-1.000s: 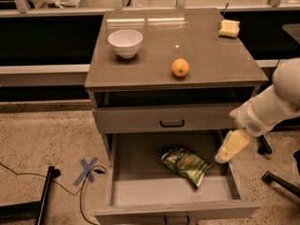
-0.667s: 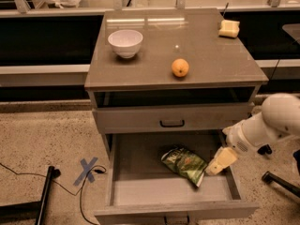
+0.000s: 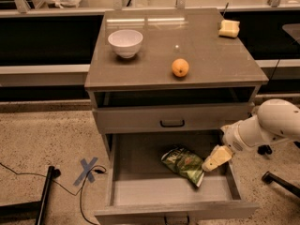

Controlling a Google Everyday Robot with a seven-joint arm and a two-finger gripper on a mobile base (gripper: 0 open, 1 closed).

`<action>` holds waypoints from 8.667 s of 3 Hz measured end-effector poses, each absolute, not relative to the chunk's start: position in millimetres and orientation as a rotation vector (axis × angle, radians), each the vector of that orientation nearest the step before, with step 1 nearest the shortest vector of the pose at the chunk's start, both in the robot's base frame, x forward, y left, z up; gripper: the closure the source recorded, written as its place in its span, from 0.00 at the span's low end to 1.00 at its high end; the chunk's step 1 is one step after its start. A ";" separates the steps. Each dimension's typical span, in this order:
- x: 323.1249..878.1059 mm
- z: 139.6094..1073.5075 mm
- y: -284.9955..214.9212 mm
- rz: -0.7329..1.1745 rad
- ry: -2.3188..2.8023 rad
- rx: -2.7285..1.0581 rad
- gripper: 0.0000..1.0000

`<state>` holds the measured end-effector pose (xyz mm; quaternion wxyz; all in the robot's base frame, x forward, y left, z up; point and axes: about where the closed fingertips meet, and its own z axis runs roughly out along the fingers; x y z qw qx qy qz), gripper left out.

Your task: Pick green jalapeno chip bag from middle drawer and place on counter

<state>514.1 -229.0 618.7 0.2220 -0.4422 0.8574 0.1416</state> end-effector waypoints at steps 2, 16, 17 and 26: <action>507.2 491.9 -207.2 0.403 2.302 -1.247 0.00; 510.0 804.5 -250.0 0.385 1.666 -1.573 1.00; 527.0 848.9 -257.0 0.321 1.677 -1.582 1.00; 753.2 993.0 -276.9 -0.188 1.512 -1.453 1.00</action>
Offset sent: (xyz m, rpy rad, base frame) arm -0.0134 0.0362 -0.2175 0.0664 -0.0766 0.0933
